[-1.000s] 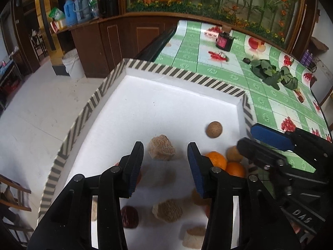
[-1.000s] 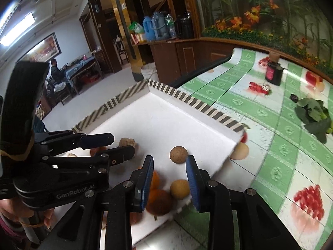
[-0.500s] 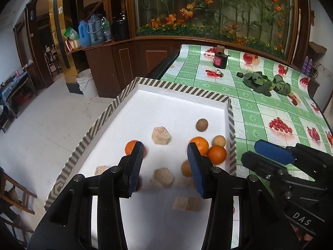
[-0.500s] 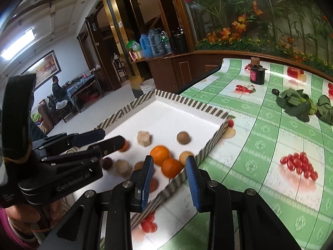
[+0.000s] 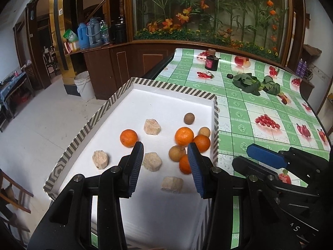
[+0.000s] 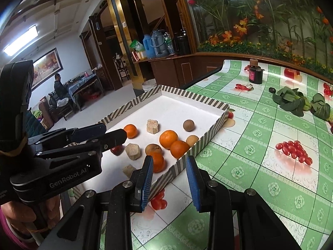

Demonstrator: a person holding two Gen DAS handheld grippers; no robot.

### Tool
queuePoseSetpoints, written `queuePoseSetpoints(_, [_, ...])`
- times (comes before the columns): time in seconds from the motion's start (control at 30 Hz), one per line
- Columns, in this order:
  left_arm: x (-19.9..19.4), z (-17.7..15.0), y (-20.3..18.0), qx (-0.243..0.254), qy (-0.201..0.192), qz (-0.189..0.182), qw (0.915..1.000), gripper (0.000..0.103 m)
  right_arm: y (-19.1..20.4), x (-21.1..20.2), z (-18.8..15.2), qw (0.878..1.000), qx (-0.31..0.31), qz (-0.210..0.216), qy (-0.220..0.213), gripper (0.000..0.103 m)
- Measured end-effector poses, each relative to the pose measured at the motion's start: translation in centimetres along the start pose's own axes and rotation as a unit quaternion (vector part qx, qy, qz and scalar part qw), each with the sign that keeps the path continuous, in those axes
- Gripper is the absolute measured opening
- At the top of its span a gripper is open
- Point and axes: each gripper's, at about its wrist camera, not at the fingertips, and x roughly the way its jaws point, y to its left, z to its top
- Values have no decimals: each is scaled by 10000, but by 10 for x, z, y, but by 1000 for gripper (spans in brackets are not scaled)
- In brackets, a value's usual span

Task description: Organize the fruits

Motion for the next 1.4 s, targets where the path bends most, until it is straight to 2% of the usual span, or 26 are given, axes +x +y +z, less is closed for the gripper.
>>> queuePoseSetpoints(0.43, [1,-3,-7,2,43,-71,10000,44,-5,-7,-5,9999,137,-31,-7,31])
queuePoseSetpoints(1.4, [11,-4,0,-96,174,-41,9998,44,-5,8,-4,9997,136,-34,184,31])
